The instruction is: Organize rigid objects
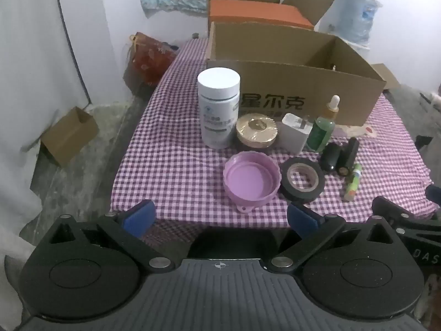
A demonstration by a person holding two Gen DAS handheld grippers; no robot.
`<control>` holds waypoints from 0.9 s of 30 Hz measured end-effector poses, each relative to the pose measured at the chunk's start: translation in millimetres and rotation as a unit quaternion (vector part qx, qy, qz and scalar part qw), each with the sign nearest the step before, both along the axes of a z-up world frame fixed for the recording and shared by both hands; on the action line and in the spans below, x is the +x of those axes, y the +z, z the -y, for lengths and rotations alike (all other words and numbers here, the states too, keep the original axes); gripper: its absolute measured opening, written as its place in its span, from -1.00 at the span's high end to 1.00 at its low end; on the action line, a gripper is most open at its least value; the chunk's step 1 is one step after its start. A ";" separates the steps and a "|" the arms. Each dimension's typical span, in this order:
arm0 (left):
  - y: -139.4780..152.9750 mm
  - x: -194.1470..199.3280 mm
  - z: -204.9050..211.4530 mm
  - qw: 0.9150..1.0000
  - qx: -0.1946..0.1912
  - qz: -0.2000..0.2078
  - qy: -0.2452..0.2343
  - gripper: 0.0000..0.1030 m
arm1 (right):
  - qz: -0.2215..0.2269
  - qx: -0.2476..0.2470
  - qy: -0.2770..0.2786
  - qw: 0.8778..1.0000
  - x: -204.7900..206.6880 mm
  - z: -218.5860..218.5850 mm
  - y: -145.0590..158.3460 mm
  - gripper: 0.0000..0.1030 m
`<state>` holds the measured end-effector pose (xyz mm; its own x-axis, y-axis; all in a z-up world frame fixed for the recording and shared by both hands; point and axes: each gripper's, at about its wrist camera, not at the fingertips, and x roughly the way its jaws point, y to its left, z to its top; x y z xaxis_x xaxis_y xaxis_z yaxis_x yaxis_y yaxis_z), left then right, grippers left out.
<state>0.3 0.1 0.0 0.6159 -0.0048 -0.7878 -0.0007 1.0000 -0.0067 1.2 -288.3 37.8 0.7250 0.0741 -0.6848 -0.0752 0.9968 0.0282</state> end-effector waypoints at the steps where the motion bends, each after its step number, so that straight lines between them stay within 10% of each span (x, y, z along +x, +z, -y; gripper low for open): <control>1: 0.0 -0.1 -0.1 1.000 -0.001 0.001 0.000 -0.99 | -0.001 -0.001 0.000 1.000 -0.1 -0.2 0.6 -1.00; 27: 0.3 -3.2 2.8 1.000 0.005 0.004 -0.005 -0.99 | -0.001 0.006 -0.001 1.000 -2.1 -2.3 6.0 -1.00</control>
<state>-2.9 -2.6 0.3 0.6226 -0.0030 -0.7825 0.0093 1.0000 0.0036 -0.9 -286.0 43.8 0.7237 0.0807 -0.6854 -0.0738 0.9965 0.0394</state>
